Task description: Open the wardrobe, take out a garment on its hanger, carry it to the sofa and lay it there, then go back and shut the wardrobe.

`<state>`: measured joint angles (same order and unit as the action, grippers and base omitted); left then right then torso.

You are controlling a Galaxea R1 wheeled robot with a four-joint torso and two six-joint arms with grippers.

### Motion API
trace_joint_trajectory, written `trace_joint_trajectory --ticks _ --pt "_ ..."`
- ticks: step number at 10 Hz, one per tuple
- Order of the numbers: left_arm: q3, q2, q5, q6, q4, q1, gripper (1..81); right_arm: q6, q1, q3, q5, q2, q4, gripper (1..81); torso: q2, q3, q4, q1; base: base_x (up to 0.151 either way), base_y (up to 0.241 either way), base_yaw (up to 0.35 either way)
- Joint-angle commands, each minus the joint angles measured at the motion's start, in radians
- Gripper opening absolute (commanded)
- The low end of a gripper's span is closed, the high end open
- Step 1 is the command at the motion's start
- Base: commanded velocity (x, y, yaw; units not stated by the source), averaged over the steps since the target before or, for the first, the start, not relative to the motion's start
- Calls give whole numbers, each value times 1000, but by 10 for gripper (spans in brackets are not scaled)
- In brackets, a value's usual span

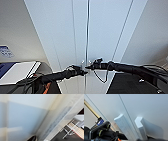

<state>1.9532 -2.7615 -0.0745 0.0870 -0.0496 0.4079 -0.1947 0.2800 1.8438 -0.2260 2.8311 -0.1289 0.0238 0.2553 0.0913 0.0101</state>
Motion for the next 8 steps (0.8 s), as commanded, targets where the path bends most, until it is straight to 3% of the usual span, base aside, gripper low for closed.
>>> trace_joint_trajectory --ticks 1,4,8 --pt "-91 -97 28 -3 -24 -116 811 -9 -97 -104 -15 61 31 811 0 0 0 0 0 0 0" --pt "-238 -51 13 -3 -33 -113 811 -11 -32 -247 16 14 28 811 0 0 0 0 0 0 0" --pt "-642 214 -38 -3 -73 -45 811 0 81 -469 65 -139 25 811 0 0 0 1 0 0 0"
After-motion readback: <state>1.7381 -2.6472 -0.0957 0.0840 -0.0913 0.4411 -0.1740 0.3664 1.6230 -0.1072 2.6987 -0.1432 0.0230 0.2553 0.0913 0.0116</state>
